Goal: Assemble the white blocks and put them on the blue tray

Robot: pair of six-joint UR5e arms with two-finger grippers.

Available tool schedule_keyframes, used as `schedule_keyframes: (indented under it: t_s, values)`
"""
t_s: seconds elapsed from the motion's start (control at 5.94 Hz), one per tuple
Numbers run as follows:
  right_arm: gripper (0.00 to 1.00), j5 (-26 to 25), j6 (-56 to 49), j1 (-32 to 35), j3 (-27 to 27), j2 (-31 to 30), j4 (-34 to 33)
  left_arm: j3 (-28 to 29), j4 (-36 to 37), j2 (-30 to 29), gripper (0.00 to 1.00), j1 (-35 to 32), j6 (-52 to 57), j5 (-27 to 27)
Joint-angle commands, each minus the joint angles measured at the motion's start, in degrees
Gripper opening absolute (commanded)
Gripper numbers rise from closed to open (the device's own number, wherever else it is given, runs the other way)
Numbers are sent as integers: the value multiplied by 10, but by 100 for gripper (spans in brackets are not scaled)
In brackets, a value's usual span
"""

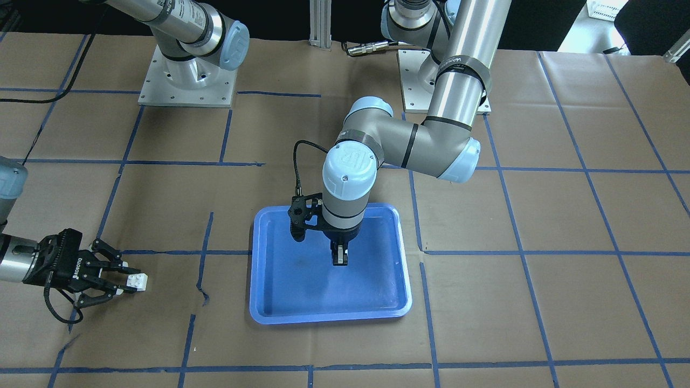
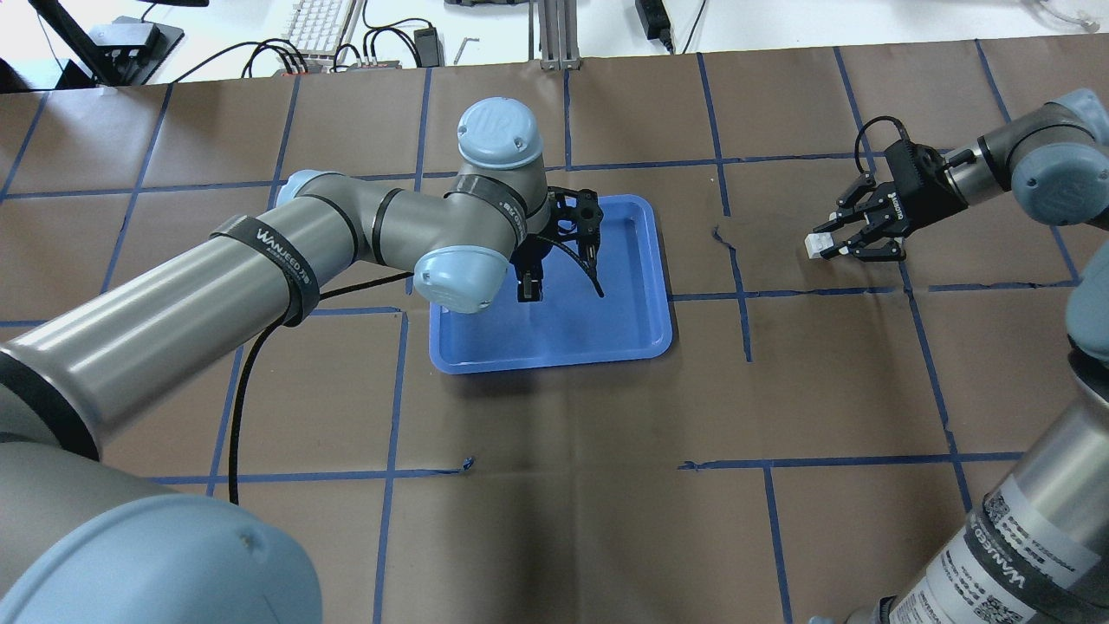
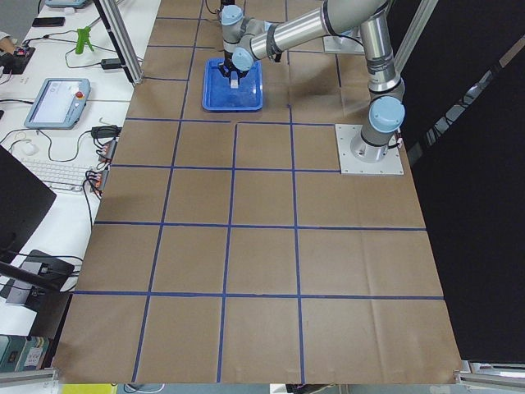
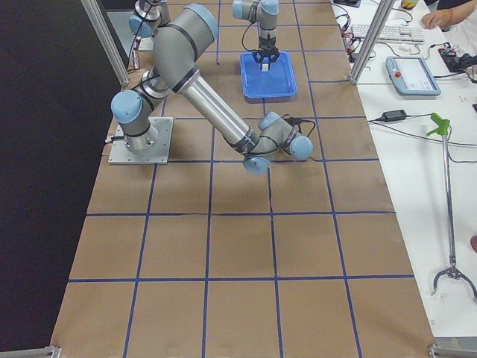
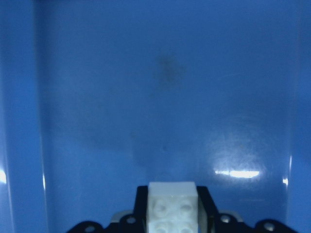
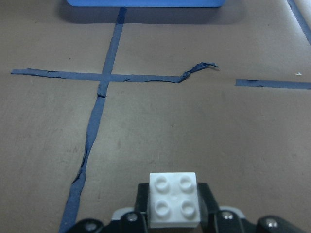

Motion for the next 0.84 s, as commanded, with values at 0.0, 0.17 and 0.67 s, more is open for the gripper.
schedule_keyframes:
  t_s: [0.0, 0.17, 0.67]
  values:
    - [27, -3, 5, 0, -7, -6, 4, -2, 41, -16, 27, -2, 1, 0]
    - [27, -2, 10, 0, -5, -30, 10, -5, 51, -17, 34, -2, -2, -1]
    - [27, 4, 71, 30, 14, -95, 23, 2, 23, 0, 99, -2, -4, 4]
